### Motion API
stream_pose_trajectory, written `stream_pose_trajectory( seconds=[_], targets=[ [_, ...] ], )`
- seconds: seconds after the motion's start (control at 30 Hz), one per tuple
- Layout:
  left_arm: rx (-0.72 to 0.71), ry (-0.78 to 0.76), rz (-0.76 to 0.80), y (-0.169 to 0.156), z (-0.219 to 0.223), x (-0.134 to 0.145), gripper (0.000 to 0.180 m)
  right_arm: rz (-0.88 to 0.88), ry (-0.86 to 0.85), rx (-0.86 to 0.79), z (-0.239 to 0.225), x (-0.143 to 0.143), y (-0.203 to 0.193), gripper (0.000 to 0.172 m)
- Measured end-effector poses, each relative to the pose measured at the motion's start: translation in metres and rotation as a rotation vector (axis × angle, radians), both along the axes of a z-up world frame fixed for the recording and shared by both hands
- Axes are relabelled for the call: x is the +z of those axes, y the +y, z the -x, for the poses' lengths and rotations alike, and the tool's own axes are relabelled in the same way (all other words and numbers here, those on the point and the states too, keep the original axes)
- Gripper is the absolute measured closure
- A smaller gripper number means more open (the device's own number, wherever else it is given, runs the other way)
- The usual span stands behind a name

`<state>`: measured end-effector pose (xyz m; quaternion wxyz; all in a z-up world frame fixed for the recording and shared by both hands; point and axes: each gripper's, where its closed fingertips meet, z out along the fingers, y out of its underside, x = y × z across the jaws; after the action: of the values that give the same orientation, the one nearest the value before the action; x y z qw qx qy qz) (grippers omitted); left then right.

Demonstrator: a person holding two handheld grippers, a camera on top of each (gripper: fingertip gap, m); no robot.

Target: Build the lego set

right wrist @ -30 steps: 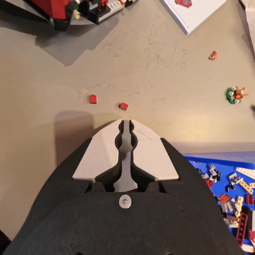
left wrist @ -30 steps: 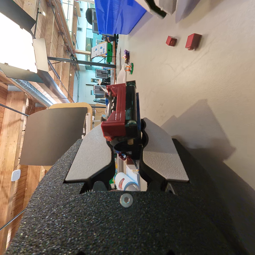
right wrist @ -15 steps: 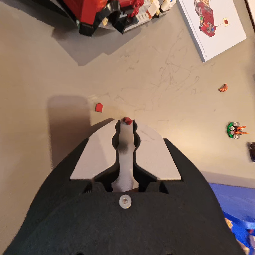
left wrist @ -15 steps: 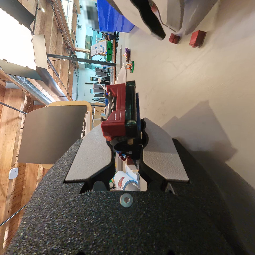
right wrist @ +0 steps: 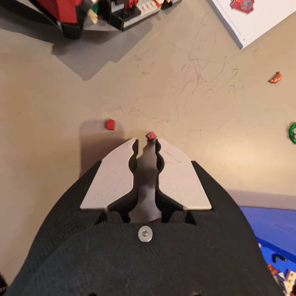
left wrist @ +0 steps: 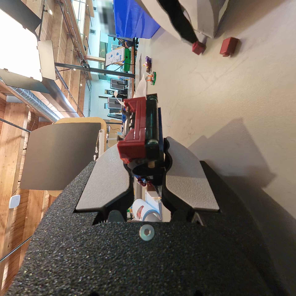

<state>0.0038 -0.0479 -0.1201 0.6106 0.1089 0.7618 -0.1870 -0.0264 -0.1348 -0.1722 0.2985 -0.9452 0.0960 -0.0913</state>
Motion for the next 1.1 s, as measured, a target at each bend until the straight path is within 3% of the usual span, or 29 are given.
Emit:
stream_pose_trajectory(
  seconds=[0.5,0.67,0.77,1.0,1.1],
  targets=[
    [-0.011,-0.02,-0.012,-0.005,-0.002,-0.001,0.142,-0.055,0.062,-0.076,-0.003,0.005,0.004,0.15],
    [-0.019,-0.082,-0.055,-0.004,-0.003,0.002,0.142,-0.057,0.069,-0.043,-0.001,0.004,0.008,0.163],
    [-0.034,-0.119,-0.065,-0.004,-0.003,0.004,0.142,-0.11,0.05,0.052,0.005,0.016,0.018,0.163],
    [-0.128,-0.253,-0.088,-0.015,0.007,0.015,0.142,-0.357,0.063,0.411,0.033,0.086,0.062,0.163],
    [-0.146,-0.285,-0.102,-0.017,0.011,0.017,0.143,-0.37,0.092,0.519,0.044,0.101,0.072,0.163]
  ],
)
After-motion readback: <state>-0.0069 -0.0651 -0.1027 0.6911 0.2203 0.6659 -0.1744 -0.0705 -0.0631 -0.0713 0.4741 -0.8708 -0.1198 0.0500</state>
